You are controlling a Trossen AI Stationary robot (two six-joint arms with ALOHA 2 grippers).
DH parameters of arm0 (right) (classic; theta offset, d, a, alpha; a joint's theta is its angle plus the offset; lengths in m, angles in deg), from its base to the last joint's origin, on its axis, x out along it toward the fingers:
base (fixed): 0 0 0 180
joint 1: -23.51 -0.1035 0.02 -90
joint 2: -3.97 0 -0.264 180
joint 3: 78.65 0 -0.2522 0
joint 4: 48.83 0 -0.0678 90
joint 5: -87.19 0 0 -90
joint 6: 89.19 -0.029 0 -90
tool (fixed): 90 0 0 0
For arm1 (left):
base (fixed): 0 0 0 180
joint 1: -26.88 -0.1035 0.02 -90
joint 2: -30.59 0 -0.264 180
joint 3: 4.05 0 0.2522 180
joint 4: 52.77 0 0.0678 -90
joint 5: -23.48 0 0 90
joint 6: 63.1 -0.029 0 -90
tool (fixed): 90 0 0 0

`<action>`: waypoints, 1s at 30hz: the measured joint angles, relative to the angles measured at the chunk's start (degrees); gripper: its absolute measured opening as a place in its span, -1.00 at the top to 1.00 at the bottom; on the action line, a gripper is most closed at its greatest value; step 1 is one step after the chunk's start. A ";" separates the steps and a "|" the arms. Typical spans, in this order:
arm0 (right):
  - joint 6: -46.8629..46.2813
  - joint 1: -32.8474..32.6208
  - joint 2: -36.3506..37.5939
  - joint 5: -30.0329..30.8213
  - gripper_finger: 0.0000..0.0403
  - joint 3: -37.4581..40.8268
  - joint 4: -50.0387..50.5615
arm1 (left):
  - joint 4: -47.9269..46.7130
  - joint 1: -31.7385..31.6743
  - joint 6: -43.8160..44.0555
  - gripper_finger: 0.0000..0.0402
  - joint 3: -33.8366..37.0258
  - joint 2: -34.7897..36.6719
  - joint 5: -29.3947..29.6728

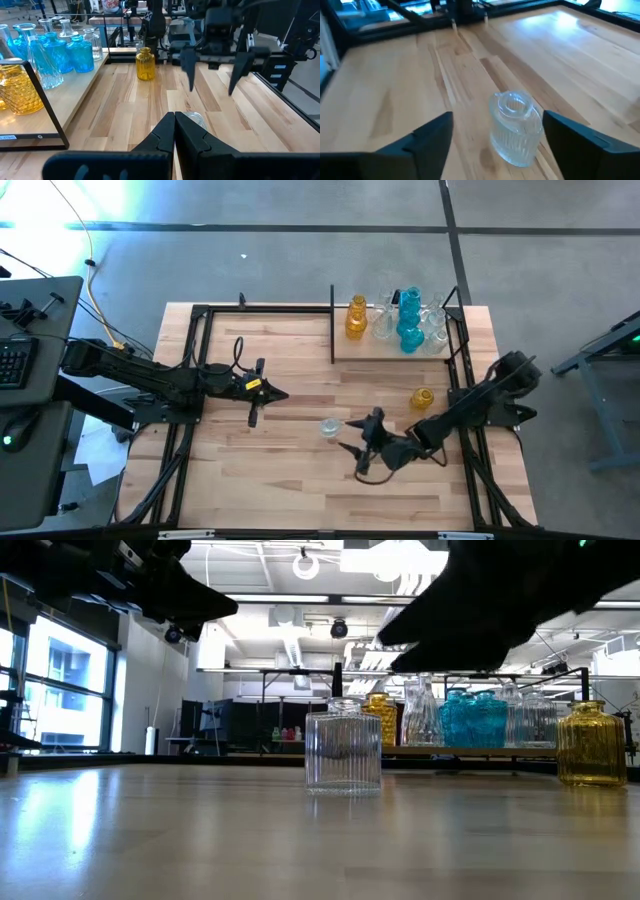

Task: Sort vases onto shelf
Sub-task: Put the transparent vase on the shelf aligned with the other transparent vase

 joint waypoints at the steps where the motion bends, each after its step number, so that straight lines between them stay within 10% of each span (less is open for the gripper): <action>1: 0.41 0.55 -0.83 -0.41 -0.47 0.00 -0.43 | -0.02 -0.01 0.01 1.00 0.00 0.01 0.00; 14: 11.27 11.91 -2.02 -17.62 -0.59 0.01 -4.24 | -0.02 0.01 -0.03 1.00 0.00 0.00 0.00; 30: 11.97 14.76 -3.14 -21.88 -0.34 0.01 -4.57 | -0.02 0.01 -0.32 1.00 0.00 0.00 0.00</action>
